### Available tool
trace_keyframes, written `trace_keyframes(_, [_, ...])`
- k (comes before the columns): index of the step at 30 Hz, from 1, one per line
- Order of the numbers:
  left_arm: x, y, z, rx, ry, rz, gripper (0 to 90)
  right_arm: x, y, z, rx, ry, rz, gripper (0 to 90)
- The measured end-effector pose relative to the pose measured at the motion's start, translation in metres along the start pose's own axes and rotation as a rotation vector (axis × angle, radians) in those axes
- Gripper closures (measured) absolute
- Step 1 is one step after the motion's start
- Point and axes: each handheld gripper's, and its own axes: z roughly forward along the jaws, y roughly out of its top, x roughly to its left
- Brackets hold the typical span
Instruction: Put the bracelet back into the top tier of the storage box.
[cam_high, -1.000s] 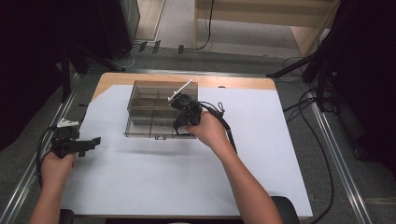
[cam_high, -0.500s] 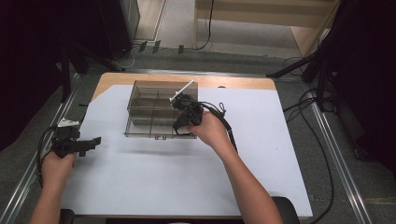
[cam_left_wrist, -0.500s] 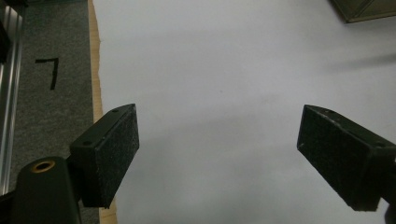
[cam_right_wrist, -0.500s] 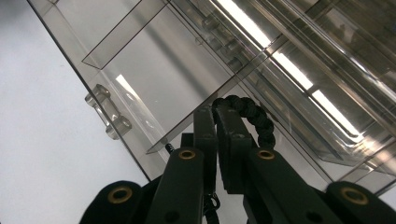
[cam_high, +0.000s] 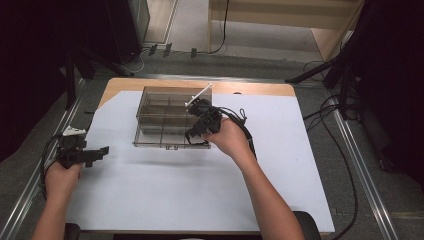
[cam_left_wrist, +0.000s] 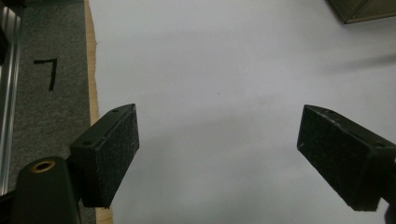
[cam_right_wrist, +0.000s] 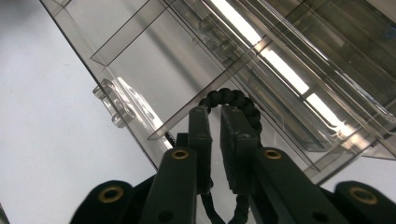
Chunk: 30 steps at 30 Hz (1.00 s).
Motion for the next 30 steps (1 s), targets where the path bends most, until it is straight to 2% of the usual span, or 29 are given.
trace_keyframes(7, [0.0,0.001,0.001,0.005,-0.003,0.003,14.0,-0.007,-0.003,-0.008,-0.018,0.014,0.002,69.0])
trace_keyframes(16, [-0.002,0.002,0.003,0.01,-0.008,0.009,14.0,-0.016,-0.01,-0.022,-0.052,0.026,0.003,58.1])
trace_keyframes(30, [-0.004,0.004,0.006,0.016,-0.013,0.015,14.0,-0.031,-0.025,-0.042,-0.093,0.002,-0.004,51.0])
